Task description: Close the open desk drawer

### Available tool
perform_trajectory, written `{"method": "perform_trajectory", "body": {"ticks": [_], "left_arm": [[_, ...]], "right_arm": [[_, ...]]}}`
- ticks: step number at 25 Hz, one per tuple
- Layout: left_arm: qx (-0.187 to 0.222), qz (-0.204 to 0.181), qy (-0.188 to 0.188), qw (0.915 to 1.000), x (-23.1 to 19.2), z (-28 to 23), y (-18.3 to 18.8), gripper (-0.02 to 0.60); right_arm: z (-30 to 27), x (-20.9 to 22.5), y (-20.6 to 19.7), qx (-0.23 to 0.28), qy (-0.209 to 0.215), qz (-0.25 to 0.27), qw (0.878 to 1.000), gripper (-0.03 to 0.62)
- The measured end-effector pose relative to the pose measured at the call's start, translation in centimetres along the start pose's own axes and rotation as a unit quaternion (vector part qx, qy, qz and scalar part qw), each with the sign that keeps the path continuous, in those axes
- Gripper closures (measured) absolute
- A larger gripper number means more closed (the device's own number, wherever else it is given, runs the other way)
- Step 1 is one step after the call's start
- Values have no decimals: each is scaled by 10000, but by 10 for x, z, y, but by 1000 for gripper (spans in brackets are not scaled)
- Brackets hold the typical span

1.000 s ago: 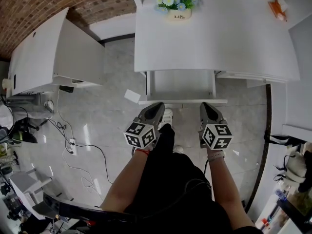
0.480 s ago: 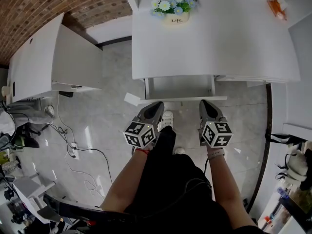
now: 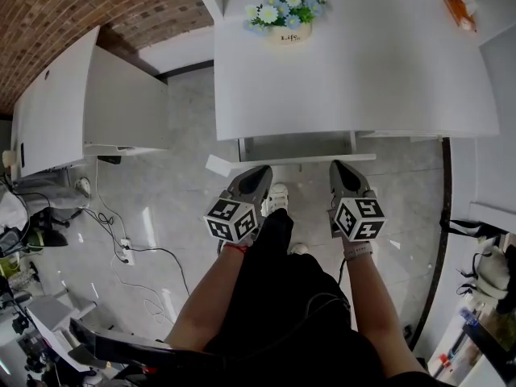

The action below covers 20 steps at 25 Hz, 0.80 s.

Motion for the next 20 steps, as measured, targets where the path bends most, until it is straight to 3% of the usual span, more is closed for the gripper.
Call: {"method": "perform_trajectory", "body": {"ticks": [20], "left_arm": [[-178, -16, -105, 9998, -16, -30, 29, 580]], "right_arm": [[-34, 13, 21, 108, -174, -168, 9997, 592]]}}
Point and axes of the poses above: the fingertips, and each gripper's own axes: z backward along the fingers, x to its right, y out of its top, the point moved 10 cm from there along z, backward along the fingers, and after that the axes turned 15 degrees about z, right-handed, at the moved point
